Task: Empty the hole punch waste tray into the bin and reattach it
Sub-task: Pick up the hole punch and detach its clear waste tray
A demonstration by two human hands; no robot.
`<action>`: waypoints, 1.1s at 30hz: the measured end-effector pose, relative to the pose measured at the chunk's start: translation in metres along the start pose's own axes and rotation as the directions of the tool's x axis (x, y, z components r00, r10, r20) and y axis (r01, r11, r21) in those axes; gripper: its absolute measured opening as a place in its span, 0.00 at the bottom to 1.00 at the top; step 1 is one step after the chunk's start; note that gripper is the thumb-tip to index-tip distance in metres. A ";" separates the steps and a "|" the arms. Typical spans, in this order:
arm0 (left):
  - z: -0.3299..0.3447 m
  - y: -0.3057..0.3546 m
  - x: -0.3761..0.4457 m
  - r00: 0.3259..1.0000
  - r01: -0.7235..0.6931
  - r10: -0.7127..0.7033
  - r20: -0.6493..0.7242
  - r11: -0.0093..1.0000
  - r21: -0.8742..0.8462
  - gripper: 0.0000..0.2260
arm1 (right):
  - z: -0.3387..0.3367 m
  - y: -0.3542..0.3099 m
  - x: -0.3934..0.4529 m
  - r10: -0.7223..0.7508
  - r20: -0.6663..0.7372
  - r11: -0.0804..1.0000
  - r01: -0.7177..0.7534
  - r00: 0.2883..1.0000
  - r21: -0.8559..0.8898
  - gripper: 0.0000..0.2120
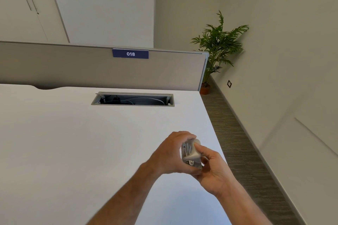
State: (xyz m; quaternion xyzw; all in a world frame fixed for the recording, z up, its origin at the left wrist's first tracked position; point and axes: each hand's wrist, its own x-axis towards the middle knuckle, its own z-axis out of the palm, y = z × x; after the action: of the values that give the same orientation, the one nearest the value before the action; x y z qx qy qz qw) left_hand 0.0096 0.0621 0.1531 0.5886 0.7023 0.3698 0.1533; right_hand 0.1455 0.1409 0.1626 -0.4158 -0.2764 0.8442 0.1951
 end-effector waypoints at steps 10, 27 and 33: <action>0.007 0.004 -0.003 0.993 -0.044 0.040 -0.110 0.998 -0.033 0.39 | -0.004 0.005 0.006 0.046 0.095 0.991 -0.057 0.994 0.122 0.29; 0.007 0.001 -0.002 0.993 -0.085 0.081 -0.089 0.996 -0.035 0.38 | -0.002 0.009 0.021 0.102 0.111 0.983 -0.117 0.989 0.142 0.21; 0.008 0.000 -0.002 0.991 -0.094 0.085 -0.107 0.993 -0.072 0.37 | -0.003 0.011 0.023 0.092 0.111 0.977 -0.111 0.990 0.183 0.23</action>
State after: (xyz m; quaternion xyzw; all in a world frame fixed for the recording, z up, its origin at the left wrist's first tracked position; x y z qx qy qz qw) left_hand 0.0147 0.0627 0.1472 0.5931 0.6674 0.4334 0.1224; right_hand 0.1335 0.1461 0.1399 -0.3655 -0.1830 0.8955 0.1761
